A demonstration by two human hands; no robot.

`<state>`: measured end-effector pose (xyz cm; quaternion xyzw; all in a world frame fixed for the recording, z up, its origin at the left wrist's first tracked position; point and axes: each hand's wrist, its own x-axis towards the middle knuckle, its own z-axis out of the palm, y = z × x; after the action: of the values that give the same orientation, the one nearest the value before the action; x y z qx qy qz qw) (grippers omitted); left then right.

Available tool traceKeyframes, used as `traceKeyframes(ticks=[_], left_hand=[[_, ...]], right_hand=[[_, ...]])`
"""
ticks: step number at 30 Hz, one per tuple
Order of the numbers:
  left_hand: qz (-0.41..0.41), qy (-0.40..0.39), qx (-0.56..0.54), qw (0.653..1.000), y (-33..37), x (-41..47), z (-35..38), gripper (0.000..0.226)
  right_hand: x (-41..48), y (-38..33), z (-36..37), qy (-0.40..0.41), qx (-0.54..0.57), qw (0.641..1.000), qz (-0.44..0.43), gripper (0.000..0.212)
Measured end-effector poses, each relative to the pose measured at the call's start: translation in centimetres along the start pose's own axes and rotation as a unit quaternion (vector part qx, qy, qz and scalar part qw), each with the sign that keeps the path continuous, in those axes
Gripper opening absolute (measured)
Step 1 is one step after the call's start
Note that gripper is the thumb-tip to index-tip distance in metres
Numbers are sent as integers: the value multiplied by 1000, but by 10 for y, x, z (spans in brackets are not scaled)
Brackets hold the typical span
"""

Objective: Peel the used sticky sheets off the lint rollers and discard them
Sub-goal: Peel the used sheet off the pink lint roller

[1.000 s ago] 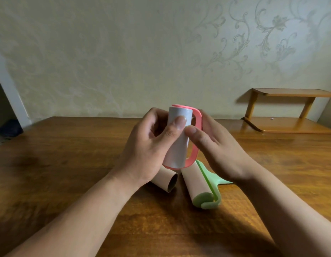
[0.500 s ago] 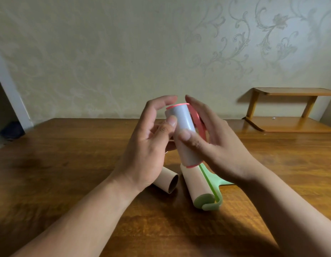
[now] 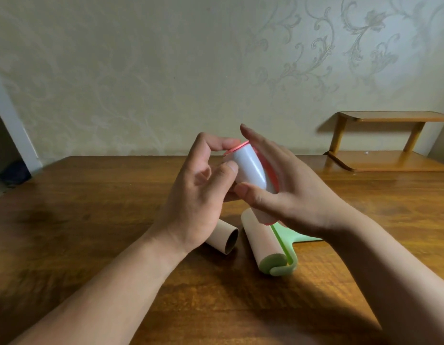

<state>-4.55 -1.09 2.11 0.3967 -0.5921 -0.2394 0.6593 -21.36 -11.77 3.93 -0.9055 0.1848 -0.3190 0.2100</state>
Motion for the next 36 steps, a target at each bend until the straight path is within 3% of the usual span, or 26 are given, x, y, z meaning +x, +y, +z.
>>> traceKeyframes(ticks=[9, 14, 19, 22, 24, 31, 36], left_hand=[[29, 43, 32, 998, -4, 4, -2, 21], [28, 59, 49, 997, -8, 6, -5, 17], [28, 51, 41, 997, -8, 5, -5, 11], [45, 53, 91, 993, -7, 6, -11, 6], [42, 61, 124, 989, -7, 7, -16, 14], [13, 73, 136, 988, -6, 9, -16, 31], [4, 72, 127, 989, -7, 10, -17, 21]], right_hand=[[0, 3, -3, -31, 43, 998, 20, 92], [0, -2, -5, -51, 21, 998, 34, 107], [2, 1, -3, -17, -124, 992, -6, 107], [2, 3, -3, 8, -199, 979, -31, 107], [4, 2, -2, 9, -238, 970, -38, 109], [3, -1, -1, 27, -309, 949, -62, 108], [4, -1, 0, 24, -344, 936, -73, 105]])
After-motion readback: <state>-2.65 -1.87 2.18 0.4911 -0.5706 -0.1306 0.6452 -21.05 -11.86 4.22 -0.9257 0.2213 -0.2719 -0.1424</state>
